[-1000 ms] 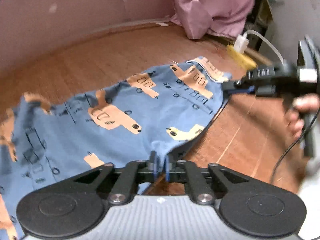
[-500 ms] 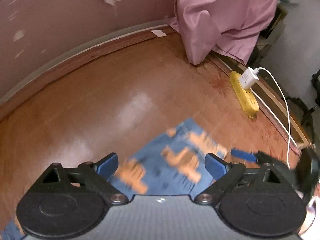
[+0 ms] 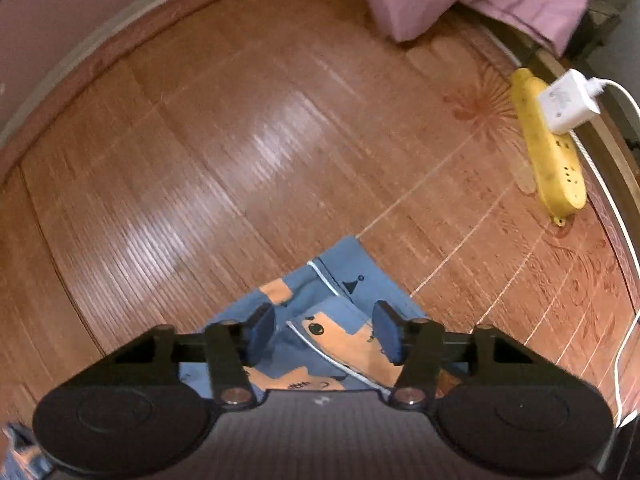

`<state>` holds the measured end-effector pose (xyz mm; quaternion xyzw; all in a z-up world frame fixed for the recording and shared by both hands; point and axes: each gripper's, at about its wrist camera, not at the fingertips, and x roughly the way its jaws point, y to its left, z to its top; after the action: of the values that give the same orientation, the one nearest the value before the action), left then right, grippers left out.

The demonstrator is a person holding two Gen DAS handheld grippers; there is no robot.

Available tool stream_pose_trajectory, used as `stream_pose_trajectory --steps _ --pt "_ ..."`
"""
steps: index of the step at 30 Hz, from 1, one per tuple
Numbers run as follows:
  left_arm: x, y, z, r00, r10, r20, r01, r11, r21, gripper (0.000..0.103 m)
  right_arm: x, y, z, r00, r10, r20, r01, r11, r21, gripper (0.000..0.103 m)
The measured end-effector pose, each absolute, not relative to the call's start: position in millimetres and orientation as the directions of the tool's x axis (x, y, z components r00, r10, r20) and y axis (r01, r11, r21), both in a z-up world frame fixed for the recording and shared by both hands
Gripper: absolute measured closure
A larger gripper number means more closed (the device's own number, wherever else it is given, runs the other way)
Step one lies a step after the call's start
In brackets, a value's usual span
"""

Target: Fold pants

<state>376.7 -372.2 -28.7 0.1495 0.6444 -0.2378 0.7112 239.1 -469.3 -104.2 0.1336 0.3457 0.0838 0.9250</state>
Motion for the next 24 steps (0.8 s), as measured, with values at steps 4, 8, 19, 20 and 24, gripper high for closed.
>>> stream_pose_trajectory --steps 4,8,19,20,24 --pt "375 -371 -26 0.066 -0.147 -0.987 0.502 0.859 -0.094 0.089 237 -467 -102 0.752 0.236 -0.616 -0.066 0.956 0.286 0.094" --pt "370 -366 -18 0.095 -0.187 -0.978 0.499 0.859 -0.115 0.092 231 -462 -97 0.758 0.251 -0.603 -0.099 0.957 0.273 0.096" --pt "336 -336 15 0.295 -0.413 -0.862 0.504 0.833 -0.227 0.093 217 -458 -81 0.807 0.21 -0.551 -0.106 0.971 0.215 0.097" --pt "334 -339 15 0.307 -0.426 -0.851 0.5 0.833 -0.236 0.093 217 -459 -82 0.807 0.199 -0.556 -0.096 0.973 0.208 0.097" --pt "335 -354 6 0.331 -0.433 -0.839 0.457 0.851 -0.259 0.093 218 -466 -86 0.797 0.169 -0.58 -0.053 0.976 0.212 0.098"
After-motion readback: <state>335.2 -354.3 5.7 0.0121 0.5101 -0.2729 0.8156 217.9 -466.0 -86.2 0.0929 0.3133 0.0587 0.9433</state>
